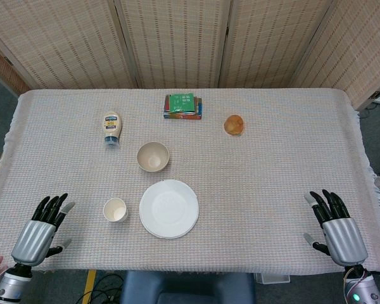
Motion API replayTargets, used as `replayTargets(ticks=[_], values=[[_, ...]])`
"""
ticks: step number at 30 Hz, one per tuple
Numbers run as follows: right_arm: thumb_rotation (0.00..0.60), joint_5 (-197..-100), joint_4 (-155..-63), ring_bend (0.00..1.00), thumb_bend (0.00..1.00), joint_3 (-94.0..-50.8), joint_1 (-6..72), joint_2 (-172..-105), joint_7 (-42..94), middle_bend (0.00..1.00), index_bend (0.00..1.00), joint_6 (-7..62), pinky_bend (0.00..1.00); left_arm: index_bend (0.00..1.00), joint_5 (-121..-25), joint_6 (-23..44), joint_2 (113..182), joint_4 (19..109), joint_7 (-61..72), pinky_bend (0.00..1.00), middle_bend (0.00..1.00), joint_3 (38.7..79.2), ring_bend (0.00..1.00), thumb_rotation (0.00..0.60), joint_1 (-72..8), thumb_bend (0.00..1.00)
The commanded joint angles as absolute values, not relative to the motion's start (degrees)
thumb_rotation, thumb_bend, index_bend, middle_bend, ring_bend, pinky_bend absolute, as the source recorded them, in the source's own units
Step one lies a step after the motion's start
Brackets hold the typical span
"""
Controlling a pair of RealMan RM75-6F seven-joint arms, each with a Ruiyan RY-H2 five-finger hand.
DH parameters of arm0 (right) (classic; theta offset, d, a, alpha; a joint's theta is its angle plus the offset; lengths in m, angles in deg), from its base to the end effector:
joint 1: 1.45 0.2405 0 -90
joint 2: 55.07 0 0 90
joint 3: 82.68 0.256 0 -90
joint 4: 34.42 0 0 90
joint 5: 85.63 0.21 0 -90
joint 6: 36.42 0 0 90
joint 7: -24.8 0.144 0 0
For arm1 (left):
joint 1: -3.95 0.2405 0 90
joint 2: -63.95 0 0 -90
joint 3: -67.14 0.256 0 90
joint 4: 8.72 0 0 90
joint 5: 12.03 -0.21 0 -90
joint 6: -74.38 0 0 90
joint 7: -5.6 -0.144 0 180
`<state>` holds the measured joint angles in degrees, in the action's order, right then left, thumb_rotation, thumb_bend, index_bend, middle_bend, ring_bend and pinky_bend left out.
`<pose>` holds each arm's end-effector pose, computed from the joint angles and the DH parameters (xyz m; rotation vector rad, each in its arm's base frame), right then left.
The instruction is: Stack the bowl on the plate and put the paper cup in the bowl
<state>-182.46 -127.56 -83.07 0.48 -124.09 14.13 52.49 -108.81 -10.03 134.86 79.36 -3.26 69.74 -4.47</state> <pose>-0.2833 -0.1511 0.1235 1.5301 -0.7740 0.9207 -0.2858 0.1757 0.1031 -1.6776 -0.7528 -0.9073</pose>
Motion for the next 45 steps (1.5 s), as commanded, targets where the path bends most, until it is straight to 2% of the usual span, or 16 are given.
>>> replayTargets(ticks=[1,10,13,21,29,38,45], values=[[0.600,-182.66,-127.67,0.01,0.17,-83.22,0.32,-124.11,13.88,0.11,0.09,52.77,0.08,0.14,-108.94,-9.97,134.84,79.32,-3.12,0.06,0.00,69.86,0.00,0.600,-4.52,0.21],[0.600,-182.89,-127.67,0.01,0.17,-83.58,-0.42,-123.79,13.80,0.11,0.09,53.85,0.08,0.14,-110.22,-9.86,134.64,79.88,-2.54,0.06,0.00,70.14,0.00,0.600,-5.16,0.21],[0.600,-182.91,-127.77,0.01,0.17,-83.59,-0.75,-123.55,14.16,0.11,0.09,54.46,0.08,0.14,-109.97,-8.04,134.01,80.60,-2.70,0.06,0.00,69.66,0.00,0.600,-6.50,0.21],[0.600,-181.02,-127.75,0.01,0.17,-82.83,0.18,-123.67,13.60,0.11,0.09,52.22,0.08,0.14,-105.04,0.84,130.42,83.55,-1.46,0.06,0.00,65.02,0.00,0.600,-13.42,0.21],[0.600,-177.24,-127.99,0.01,0.17,-81.33,1.84,-124.04,12.20,0.11,0.09,48.61,0.08,0.20,-100.47,9.68,130.98,82.80,-2.01,0.06,0.00,59.98,0.00,0.600,-21.57,0.21],[0.600,-174.02,-128.17,0.01,0.17,-80.07,2.70,-124.29,11.40,0.11,0.09,46.91,0.08,0.24,-96.96,18.45,133.60,81.32,-5.03,0.06,0.00,57.19,0.00,0.600,-29.81,0.21],[0.600,-172.36,-128.40,0.01,0.17,-79.67,3.24,-123.96,11.78,0.11,0.09,45.76,0.08,0.25,-95.41,22.28,136.98,79.27,-6.89,0.06,0.00,56.55,0.00,0.600,-34.48,0.21]])
